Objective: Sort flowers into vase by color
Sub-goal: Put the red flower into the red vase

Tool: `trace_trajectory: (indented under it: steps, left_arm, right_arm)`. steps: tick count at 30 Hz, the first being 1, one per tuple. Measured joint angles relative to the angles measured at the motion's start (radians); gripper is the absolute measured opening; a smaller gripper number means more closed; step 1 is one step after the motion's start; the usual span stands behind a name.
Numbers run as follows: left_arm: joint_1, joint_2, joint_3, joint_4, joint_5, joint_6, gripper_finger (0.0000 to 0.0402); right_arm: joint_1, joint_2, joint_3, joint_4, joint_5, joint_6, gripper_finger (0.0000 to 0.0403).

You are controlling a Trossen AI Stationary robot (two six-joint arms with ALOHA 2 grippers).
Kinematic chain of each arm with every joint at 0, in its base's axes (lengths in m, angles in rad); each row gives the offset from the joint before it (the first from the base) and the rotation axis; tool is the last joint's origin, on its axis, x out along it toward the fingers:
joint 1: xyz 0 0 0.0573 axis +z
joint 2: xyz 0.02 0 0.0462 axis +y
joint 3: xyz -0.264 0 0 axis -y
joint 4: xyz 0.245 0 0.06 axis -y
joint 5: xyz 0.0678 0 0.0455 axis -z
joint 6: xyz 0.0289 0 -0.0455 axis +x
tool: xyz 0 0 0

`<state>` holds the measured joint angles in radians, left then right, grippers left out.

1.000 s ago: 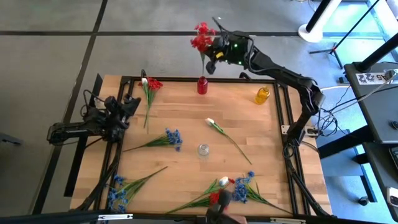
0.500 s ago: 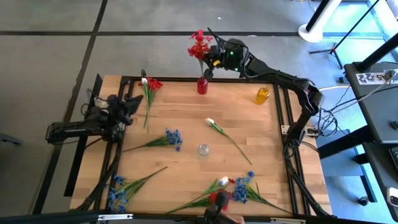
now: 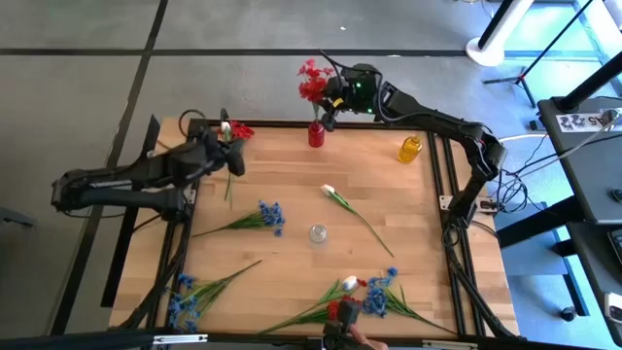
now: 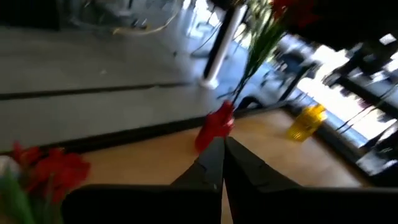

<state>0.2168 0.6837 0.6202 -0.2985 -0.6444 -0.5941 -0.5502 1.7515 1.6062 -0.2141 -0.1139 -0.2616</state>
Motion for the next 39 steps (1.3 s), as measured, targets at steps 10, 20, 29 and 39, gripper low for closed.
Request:
trace_trajectory:
  steps: [10, 20, 29, 39]
  left_arm:
    - [0.126, 0.135, 0.238, -0.230, 0.092, -0.007, 0.0107]
    - [0.085, 0.147, 0.267, -0.197, 0.184, -0.006, 0.0120]
    - [-0.166, 0.225, 0.267, -0.145, 0.101, -0.078, 0.0089]
    - [-0.351, 0.277, 0.267, -0.150, 0.071, -0.195, 0.0074]
  right_arm:
    - [0.000, -0.010, 0.059, -0.200, 0.042, 0.127, 0.0194]
    - [0.065, -0.020, 0.280, -0.817, 0.017, 0.179, 0.0263]
    - [0.318, -0.024, 0.043, -0.978, 0.050, 0.336, 0.0252]
    - [0.371, -0.024, -0.352, -0.519, 0.085, 0.597, 0.0237]
